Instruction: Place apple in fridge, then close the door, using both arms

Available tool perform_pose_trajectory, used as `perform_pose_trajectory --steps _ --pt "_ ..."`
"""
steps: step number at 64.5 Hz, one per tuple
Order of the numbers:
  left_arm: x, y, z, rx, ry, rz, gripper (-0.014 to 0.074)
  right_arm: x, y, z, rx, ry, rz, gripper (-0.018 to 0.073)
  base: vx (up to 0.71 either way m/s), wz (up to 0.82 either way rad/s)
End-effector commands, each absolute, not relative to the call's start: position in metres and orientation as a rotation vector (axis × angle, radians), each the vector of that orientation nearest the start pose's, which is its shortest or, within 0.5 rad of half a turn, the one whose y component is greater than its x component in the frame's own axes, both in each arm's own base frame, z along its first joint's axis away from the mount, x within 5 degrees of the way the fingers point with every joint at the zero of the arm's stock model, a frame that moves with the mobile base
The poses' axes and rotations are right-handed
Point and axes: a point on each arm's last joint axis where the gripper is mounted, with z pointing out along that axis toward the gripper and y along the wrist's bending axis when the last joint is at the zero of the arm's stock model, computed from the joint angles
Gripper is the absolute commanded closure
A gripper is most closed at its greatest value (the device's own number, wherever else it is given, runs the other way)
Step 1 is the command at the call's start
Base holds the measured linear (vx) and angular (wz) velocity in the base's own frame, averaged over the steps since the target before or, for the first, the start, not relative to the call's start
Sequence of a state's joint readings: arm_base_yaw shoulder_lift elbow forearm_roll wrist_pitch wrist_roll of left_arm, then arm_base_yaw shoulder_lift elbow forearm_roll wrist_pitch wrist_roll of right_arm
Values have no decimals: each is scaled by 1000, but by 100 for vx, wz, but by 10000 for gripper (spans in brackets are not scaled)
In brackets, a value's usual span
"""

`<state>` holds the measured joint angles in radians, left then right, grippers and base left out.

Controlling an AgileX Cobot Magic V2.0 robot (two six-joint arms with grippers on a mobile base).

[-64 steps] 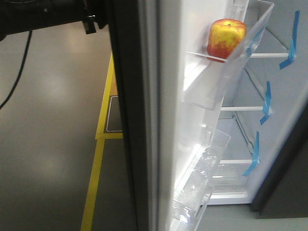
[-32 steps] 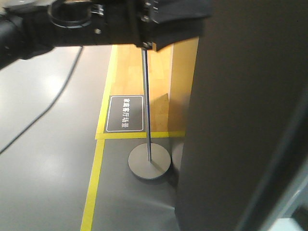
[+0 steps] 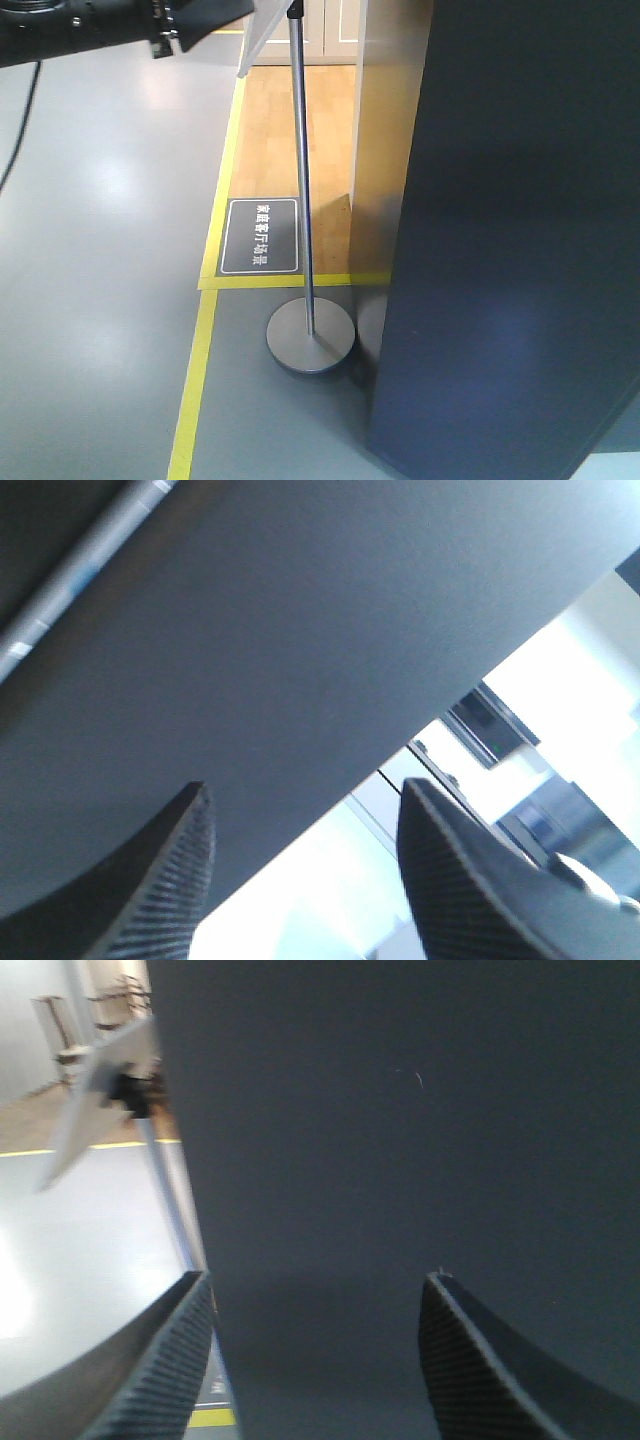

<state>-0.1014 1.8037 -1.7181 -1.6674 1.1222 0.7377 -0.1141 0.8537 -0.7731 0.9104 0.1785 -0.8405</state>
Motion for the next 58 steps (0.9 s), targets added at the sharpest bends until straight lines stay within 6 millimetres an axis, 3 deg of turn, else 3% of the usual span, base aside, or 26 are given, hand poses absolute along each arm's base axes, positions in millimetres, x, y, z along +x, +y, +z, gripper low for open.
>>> perform_pose_trajectory --steps 1,13,27,58 --pt "368 -109 456 293 1554 -1679 200 215 -21 391 111 1623 3 126 0 0" --pt "371 -100 452 290 1584 -1629 200 267 -35 396 192 1608 -63 126 0 0" --pt "372 -100 443 346 1677 -1528 200 311 -43 393 240 1623 -59 126 0 0" --pt "372 -100 437 377 1731 -1467 200 370 -50 390 271 1625 -33 126 0 0"
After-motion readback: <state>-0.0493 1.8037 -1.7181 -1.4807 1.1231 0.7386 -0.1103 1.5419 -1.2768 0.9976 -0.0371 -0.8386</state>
